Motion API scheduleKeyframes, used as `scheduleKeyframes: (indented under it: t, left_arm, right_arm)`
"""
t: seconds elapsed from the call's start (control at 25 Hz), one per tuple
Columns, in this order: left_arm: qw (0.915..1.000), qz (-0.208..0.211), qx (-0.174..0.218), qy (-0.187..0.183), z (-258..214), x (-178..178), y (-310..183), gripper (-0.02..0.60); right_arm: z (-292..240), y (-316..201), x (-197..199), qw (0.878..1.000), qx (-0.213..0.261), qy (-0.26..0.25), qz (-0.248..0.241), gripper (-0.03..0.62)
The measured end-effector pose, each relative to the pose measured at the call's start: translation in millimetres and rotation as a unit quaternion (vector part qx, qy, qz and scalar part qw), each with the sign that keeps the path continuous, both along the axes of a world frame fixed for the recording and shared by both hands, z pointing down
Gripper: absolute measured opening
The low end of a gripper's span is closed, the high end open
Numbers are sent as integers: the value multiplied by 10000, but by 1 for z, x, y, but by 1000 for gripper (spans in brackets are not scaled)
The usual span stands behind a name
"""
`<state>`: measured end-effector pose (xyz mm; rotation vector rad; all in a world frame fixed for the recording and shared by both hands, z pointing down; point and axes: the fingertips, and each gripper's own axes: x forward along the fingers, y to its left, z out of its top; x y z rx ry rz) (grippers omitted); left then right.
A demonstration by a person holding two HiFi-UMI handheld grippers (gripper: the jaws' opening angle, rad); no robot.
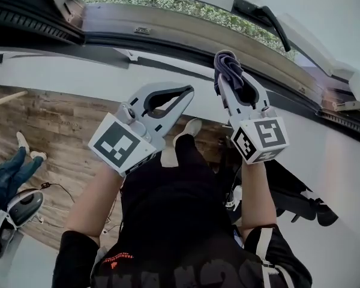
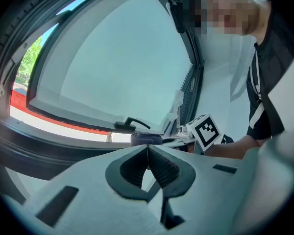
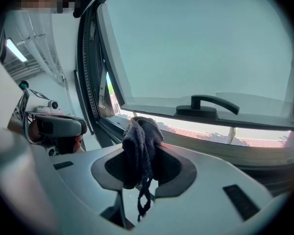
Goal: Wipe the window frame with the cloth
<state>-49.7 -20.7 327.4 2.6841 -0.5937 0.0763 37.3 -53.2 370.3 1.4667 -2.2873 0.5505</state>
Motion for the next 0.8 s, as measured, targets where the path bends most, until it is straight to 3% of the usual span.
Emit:
scheduleKeyframes:
  t: [0.8]
  left_arm:
    - [9981,-613,-20,69,5,-78,-21,20]
  right_arm:
    - [4,-26,-95,9974,-39,-44,-712,110]
